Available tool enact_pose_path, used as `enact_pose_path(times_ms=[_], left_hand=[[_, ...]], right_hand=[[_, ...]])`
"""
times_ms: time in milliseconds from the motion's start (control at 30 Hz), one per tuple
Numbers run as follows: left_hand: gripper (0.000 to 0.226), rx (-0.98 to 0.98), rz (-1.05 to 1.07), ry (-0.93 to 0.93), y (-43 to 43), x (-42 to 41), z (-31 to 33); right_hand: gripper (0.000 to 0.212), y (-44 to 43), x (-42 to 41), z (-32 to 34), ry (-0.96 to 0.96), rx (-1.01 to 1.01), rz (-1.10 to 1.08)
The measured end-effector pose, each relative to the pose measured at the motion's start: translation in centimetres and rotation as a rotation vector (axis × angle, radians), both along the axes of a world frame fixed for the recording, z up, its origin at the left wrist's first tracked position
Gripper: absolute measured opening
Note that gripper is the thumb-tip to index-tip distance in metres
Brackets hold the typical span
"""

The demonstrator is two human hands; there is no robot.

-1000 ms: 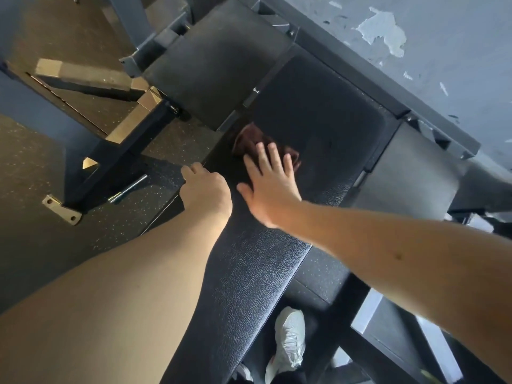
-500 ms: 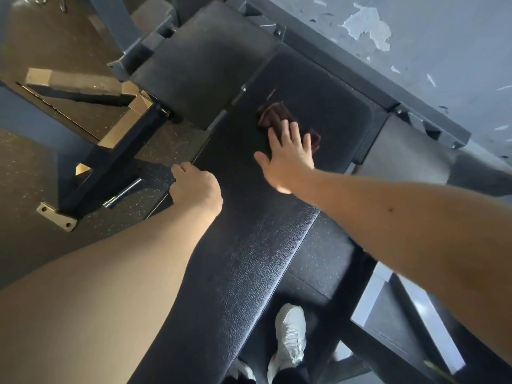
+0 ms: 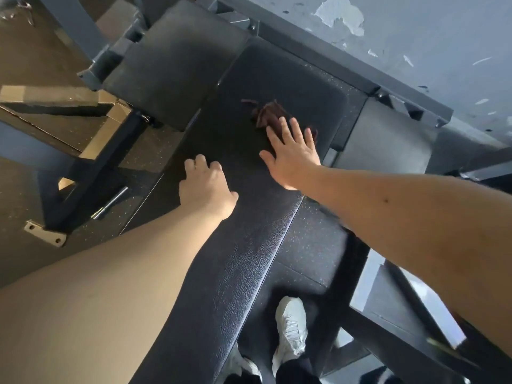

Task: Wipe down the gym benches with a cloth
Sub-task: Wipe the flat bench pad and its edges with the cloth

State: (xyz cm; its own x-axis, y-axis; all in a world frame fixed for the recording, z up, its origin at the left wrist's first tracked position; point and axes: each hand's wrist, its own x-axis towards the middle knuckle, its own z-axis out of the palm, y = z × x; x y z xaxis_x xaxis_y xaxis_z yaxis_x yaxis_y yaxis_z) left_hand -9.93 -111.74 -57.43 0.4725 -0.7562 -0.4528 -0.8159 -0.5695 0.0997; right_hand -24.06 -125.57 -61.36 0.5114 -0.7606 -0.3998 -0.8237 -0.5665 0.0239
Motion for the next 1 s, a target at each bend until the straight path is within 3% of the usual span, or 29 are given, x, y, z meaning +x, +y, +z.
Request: enact_pose_path(times_ms=[133, 233, 367, 467, 700, 867, 1000], left_hand=[[0.12, 0.174, 0.024, 0.068, -0.7, -1.5, -0.5], [0.136, 0.228, -0.042, 0.0, -0.2, -2.4, -1.3], [0.138, 0.24, -0.06, -0.039, 0.0, -2.9, -1.5], [0.137, 0.241, -0.058, -0.024, 0.0, -2.7, -1.5], [0.137, 0.256, -0.069, -0.037, 0.1, -2.6, -1.7], [0.137, 0.269, -0.061, -0.028, -0.1, -2.7, -1.6], [0.137, 0.268, -0.065, -0.029, -0.2, -2.8, -1.5]], right_hand=[[0.073, 1.5, 0.7, -0.1, -0.045, 0.058, -0.141], [0.073, 7.2, -1.1, -0.3, -0.093, 0.038, -0.087], [0.069, 11.2, -5.1, -0.1, -0.081, 0.051, 0.091], [0.066, 8.4, -6.8, 0.0, -0.02, 0.025, 0.233], [0.069, -0.9, -4.3, -0.4, -0.055, 0.017, -0.174], [0.069, 6.7, -4.9, -0.2, -0.112, -0.01, -0.038], [0.069, 14.1, -7.4, 0.1, -0.08, 0.097, 0.14]])
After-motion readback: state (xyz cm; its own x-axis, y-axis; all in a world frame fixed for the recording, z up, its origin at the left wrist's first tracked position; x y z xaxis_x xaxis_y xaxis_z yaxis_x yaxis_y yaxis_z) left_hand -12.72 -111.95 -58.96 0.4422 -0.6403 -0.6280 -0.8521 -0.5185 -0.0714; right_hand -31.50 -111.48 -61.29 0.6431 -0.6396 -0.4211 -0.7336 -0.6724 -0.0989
